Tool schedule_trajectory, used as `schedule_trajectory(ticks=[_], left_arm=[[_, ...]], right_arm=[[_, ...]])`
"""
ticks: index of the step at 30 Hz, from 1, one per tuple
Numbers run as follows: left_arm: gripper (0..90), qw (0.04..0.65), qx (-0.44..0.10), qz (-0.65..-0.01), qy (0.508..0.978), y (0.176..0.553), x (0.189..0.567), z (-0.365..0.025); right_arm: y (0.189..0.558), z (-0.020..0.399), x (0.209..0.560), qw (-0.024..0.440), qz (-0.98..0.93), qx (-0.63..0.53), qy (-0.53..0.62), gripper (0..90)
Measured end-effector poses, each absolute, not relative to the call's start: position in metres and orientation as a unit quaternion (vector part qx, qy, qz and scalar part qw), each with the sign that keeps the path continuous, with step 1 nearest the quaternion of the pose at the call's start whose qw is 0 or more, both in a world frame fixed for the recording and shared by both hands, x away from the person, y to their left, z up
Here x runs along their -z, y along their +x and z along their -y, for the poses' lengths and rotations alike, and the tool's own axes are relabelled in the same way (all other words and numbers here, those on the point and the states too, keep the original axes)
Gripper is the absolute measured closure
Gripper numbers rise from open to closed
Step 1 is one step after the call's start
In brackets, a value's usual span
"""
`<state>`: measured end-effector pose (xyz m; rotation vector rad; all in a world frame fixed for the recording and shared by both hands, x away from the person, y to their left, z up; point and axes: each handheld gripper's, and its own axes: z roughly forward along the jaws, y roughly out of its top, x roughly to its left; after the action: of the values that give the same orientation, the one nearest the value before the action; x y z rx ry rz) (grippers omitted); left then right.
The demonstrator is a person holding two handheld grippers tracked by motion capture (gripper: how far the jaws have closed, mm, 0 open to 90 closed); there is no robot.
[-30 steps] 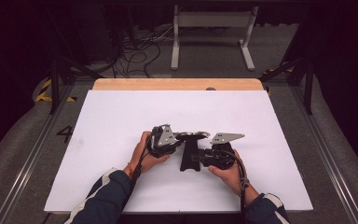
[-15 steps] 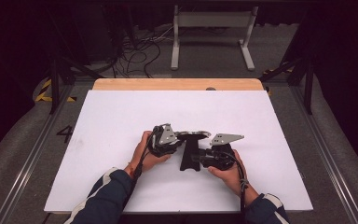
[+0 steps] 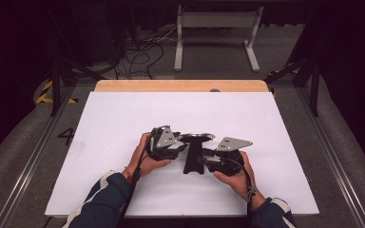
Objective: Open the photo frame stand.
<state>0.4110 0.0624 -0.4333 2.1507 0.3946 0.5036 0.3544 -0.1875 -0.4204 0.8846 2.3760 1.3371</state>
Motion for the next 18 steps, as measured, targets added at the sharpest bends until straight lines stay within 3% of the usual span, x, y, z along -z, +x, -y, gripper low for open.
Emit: schedule_trajectory(ticks=[9, 18], left_arm=[[41.2, 0.432, -0.205, -0.16, 0.863, 0.408, 0.429, -0.069], [41.7, 0.445, -0.194, -0.159, 0.86, 0.402, 0.422, -0.086]], right_arm=[[0.349, 0.189, 0.416, 0.147, -0.82, -0.464, 0.3, 61.6], [0.344, 0.195, 0.411, 0.163, -0.815, -0.466, 0.303, 83.7]])
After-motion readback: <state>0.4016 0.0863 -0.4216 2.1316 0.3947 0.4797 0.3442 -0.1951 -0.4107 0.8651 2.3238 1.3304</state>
